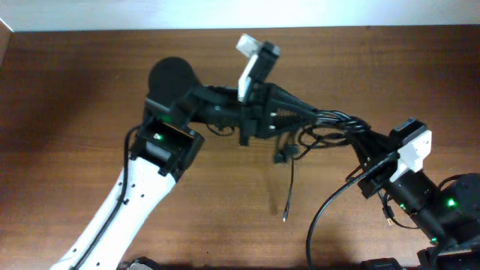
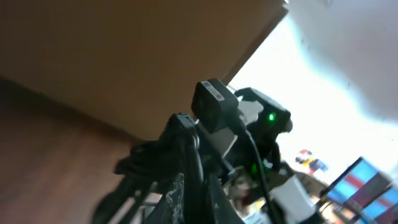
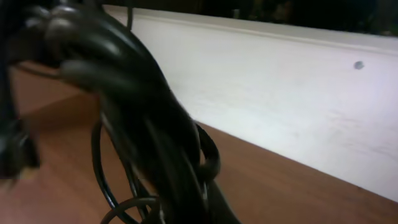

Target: Untangle cables

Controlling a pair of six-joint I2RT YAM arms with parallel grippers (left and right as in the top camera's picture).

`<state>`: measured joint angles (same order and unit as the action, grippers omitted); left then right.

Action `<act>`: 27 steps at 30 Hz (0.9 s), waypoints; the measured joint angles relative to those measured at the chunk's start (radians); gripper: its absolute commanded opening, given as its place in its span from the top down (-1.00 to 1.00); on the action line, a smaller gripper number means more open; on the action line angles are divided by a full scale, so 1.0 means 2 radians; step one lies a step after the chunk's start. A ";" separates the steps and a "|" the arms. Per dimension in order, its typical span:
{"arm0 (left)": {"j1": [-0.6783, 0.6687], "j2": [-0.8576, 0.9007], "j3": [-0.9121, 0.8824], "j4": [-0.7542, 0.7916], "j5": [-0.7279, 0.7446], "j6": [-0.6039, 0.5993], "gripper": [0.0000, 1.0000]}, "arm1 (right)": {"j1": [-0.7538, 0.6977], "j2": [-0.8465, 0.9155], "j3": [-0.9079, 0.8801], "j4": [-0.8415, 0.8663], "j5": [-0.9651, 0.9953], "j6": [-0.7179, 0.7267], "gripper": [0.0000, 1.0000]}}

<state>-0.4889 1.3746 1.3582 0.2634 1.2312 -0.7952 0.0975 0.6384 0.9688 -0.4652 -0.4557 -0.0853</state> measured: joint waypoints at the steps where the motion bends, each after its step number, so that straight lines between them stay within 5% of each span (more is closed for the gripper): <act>1: 0.020 0.000 0.000 0.001 0.023 0.032 1.00 | 0.000 0.000 0.000 -0.007 -0.016 0.002 0.92; 4: 0.097 -0.012 0.001 0.012 0.078 0.109 1.00 | -0.011 0.008 -0.005 -0.044 -0.031 0.018 0.92; 12: 0.099 -0.018 0.005 -0.003 0.098 0.164 1.00 | -0.014 0.008 -0.006 -0.047 -0.217 0.026 0.92; 14: 0.100 -0.017 0.007 -0.036 0.098 0.191 0.67 | -0.015 0.008 -0.007 -0.033 -0.248 0.028 0.93; 16: 0.100 -0.004 0.008 -0.048 0.098 0.210 -0.98 | -0.015 0.008 -0.007 -0.027 -0.264 0.030 0.92; 27: 0.093 0.033 0.009 -0.037 0.156 0.222 -0.98 | -0.016 0.009 -0.010 0.004 -0.241 0.057 0.92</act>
<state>-0.3035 1.4403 1.3766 0.1890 1.5440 -0.3504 0.0658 0.6559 0.9497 -0.4568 -0.9375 0.0296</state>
